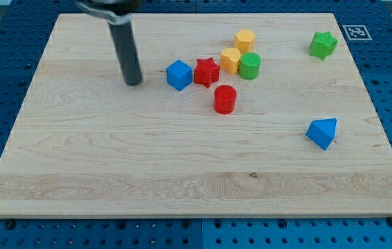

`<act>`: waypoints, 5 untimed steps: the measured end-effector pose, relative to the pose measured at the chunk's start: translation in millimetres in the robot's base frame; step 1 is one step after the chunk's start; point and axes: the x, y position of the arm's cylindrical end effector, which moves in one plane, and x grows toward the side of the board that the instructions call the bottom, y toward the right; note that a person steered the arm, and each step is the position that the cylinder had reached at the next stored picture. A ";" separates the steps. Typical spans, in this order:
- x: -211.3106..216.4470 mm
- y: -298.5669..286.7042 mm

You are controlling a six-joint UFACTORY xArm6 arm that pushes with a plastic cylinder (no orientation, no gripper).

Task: Move the arm above the yellow hexagon

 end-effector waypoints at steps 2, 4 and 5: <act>-33.1 96.8; -37.7 -20.3; -80.6 24.8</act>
